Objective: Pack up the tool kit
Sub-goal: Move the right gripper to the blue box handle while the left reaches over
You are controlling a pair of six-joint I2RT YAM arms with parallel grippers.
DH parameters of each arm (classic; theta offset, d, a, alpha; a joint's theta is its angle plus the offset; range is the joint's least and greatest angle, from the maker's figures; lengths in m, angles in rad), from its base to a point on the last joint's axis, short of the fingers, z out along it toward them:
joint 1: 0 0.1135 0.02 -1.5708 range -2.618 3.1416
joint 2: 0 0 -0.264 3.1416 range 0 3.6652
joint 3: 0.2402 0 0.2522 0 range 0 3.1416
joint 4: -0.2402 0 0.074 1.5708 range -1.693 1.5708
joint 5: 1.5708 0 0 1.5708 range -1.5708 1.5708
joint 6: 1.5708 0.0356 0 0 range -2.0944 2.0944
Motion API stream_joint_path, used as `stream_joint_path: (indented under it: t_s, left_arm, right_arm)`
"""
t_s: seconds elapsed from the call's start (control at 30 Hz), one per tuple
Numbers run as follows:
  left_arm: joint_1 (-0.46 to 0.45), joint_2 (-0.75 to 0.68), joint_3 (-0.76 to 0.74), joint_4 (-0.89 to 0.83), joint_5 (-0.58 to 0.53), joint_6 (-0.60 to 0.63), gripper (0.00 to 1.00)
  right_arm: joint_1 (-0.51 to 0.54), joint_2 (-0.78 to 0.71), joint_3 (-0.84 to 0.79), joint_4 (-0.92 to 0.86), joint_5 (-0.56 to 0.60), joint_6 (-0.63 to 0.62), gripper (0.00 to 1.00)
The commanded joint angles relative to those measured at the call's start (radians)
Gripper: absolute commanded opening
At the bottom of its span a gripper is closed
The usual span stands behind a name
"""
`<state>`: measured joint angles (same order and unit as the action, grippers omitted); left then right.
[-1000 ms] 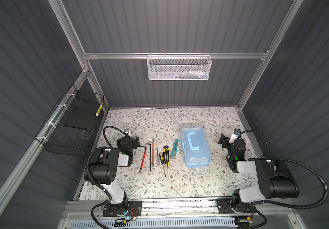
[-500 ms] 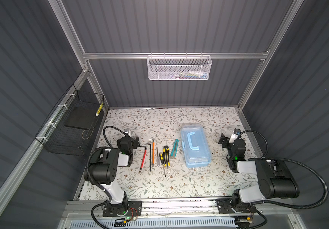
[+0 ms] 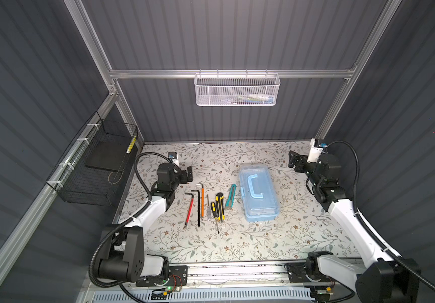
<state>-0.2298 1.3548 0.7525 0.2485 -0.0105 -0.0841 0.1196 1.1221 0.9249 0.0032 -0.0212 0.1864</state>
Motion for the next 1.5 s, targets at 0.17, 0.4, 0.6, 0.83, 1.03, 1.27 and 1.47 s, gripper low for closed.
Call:
stream_joint_path:
  t_s: [0.17, 0.4, 0.6, 0.83, 1.03, 1.27, 1.47]
  left_arm:
    - [-0.161, -0.081, -0.106, -0.144, 0.140, -0.196, 0.99]
    - [-0.310, -0.008, -0.163, -0.023, 0.098, -0.297, 0.99]
    - [-0.371, 0.079, -0.160, 0.023, 0.102, -0.329, 0.99]
    - [-0.435, 0.107, -0.165, 0.037, 0.073, -0.327, 0.99]
    - [-0.503, 0.137, -0.137, 0.011, 0.041, -0.280, 0.99]
    - [-0.517, 0.195, -0.136, 0.046, 0.034, -0.293, 0.99]
    - [-0.509, 0.217, -0.094, 0.097, -0.015, -0.394, 0.99]
  right_arm:
    - [0.173, 0.119, 0.144, -0.505, -0.302, 0.104, 0.92]
    - [0.327, 0.248, 0.222, -0.563, -0.333, 0.122, 0.91]
    - [0.400, 0.351, 0.262, -0.567, -0.326, 0.128, 0.90]
    - [0.440, 0.439, 0.300, -0.543, -0.250, 0.169, 0.89]
    - [0.444, 0.491, 0.338, -0.568, -0.193, 0.166, 0.89]
    - [0.444, 0.518, 0.341, -0.553, -0.264, 0.180, 0.89]
    - [0.439, 0.498, 0.311, -0.534, -0.264, 0.185, 0.89]
